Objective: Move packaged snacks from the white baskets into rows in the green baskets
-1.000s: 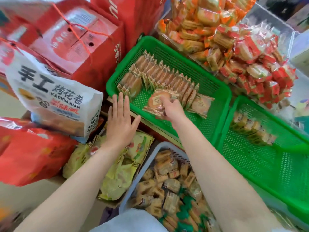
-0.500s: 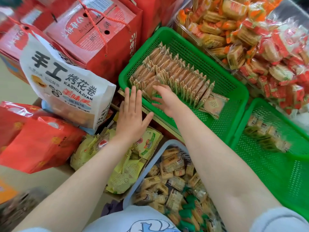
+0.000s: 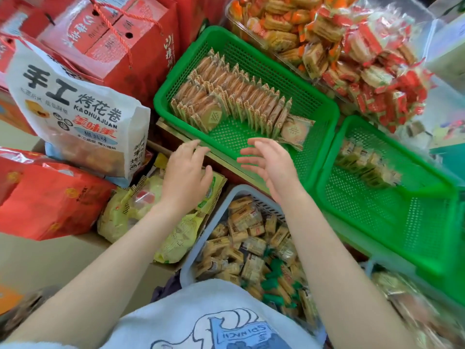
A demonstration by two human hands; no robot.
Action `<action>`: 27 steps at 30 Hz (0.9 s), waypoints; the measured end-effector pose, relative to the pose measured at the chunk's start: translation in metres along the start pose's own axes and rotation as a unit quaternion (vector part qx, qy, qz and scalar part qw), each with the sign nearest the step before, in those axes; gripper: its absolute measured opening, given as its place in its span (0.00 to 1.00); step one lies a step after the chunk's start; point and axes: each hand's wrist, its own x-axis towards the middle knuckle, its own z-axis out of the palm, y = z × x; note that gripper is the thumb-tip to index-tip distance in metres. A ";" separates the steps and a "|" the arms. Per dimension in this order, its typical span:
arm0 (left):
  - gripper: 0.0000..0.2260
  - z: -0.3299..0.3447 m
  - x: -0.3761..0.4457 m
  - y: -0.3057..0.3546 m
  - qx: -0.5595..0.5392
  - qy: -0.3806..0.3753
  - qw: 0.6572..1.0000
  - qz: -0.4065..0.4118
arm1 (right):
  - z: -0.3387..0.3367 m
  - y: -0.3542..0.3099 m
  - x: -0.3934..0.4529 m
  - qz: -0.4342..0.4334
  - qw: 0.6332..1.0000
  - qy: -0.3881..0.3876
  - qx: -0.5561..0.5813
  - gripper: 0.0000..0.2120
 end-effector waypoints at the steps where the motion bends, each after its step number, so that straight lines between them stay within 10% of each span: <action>1: 0.16 0.011 -0.019 0.005 -0.003 -0.010 1.000 0.026 | -0.011 0.014 -0.015 0.012 1.000 0.006 0.004 0.10; 9: 0.28 0.066 -0.110 0.001 0.220 -0.288 0.932 0.013 | -0.052 0.156 -0.036 0.171 0.970 0.099 -0.141 0.12; 18: 0.30 0.065 -0.106 -0.012 0.129 -0.284 0.950 -0.012 | -0.013 0.202 -0.008 0.183 0.969 0.092 -0.136 0.38; 27: 0.26 0.053 -0.108 0.008 0.070 -0.203 0.976 -0.026 | -0.033 0.196 -0.050 0.104 0.990 0.060 -0.078 0.18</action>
